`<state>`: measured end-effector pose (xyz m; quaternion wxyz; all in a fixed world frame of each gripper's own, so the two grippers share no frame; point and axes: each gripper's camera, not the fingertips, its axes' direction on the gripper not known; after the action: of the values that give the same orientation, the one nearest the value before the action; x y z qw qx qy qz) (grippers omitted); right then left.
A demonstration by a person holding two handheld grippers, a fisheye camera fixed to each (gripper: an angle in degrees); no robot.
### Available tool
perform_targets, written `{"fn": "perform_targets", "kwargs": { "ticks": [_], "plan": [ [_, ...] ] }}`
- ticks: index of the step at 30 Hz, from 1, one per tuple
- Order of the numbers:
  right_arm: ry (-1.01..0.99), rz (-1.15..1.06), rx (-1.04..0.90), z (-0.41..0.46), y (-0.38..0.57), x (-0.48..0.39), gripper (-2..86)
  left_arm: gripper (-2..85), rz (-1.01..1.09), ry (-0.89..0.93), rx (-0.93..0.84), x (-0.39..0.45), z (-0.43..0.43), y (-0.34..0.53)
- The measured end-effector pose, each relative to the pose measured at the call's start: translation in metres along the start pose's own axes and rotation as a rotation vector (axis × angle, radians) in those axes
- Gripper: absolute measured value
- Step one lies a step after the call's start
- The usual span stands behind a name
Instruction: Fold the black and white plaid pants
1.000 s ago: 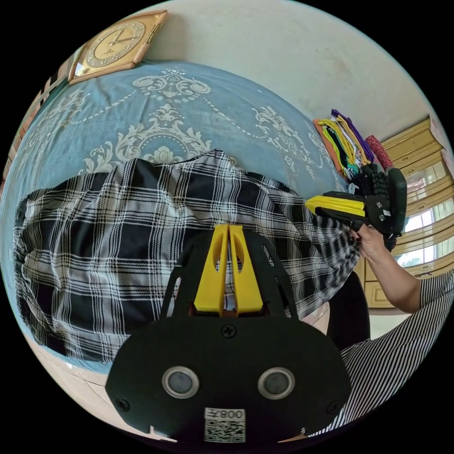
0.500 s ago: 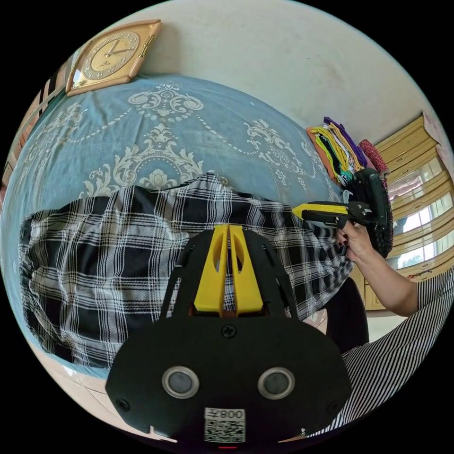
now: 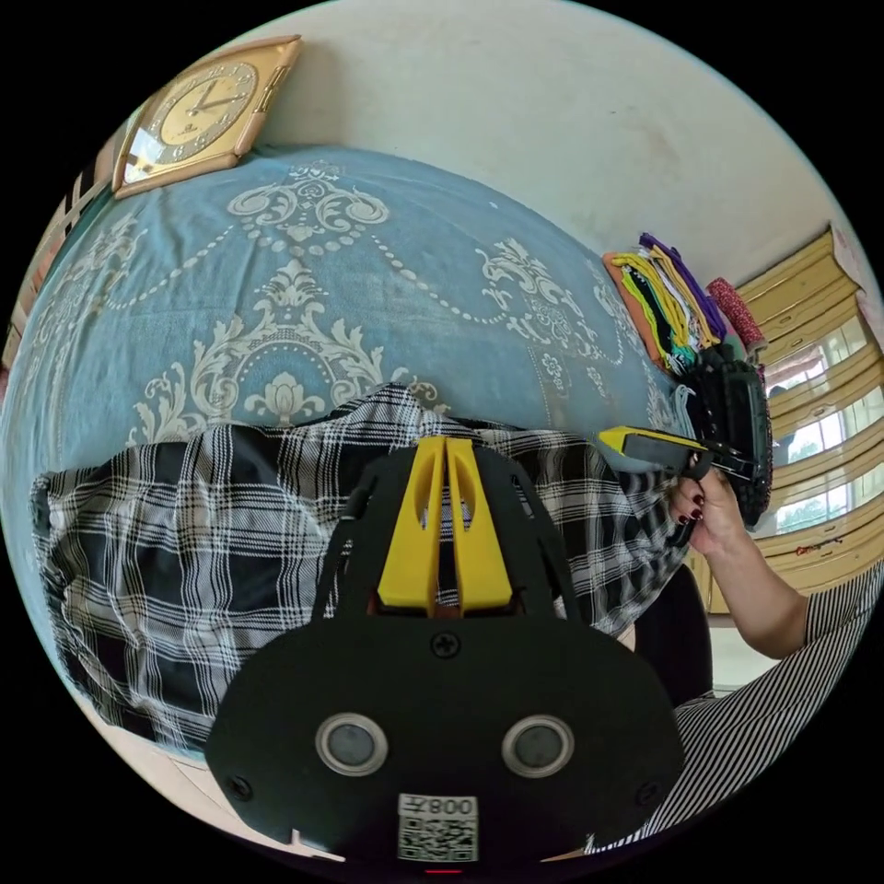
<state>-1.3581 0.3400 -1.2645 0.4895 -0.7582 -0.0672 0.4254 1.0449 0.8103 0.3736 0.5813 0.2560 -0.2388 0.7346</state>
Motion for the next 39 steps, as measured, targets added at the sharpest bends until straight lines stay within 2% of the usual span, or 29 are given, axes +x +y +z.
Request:
{"fn": "perform_targets", "kwargs": {
  "ticks": [6, 10, 14, 18, 19, 21, 23, 28, 34, 39],
  "plan": [
    [0.170, -0.046, 0.033, 0.007, 0.059, 0.007, 0.1, 0.1, 0.009, -0.033, -0.060, 0.036, 0.010, -0.015],
    [0.374, -0.067, -0.113, 0.059, 0.092, 0.023, 0.1, 0.1, -0.033, -0.012, -0.061, 0.056, 0.010, -0.026],
    [0.435, -0.103, -0.110, 0.091, 0.106, 0.028, 0.1, 0.1, 0.020, -0.020, -0.033, 0.101, -0.005, -0.033],
    [0.524, -0.174, -0.080, 0.120, 0.127, 0.030, 0.1, 0.1, 0.052, -0.025, -0.183, 0.138, 0.018, -0.043],
    [0.535, -0.193, -0.069, 0.128, 0.135, 0.034, 0.1, 0.2, 0.051, -0.024, -0.159, 0.143, 0.017, -0.044],
    [0.503, -0.185, -0.079, 0.136, 0.141, 0.044, 0.1, 0.2, -0.018, 0.001, -0.172, 0.158, 0.016, -0.051],
    [0.443, -0.059, -0.026, 0.139, 0.147, 0.070, 0.0, 0.2, -0.002, -0.021, -0.164, 0.179, 0.012, -0.055],
    [0.323, 0.006, -0.014, 0.159, 0.170, 0.104, 0.0, 0.3, 0.060, -0.047, -0.166, 0.238, 0.005, -0.067],
    [0.320, 0.090, 0.150, 0.154, 0.244, 0.128, 0.1, 1.6, 0.164, 0.082, -0.177, 0.330, 0.015, -0.086],
    [0.356, 0.276, 0.260, 0.133, 0.341, 0.171, 0.7, 5.9, 0.377, 0.257, -0.280, 0.444, 0.050, -0.107]
  ]
}}
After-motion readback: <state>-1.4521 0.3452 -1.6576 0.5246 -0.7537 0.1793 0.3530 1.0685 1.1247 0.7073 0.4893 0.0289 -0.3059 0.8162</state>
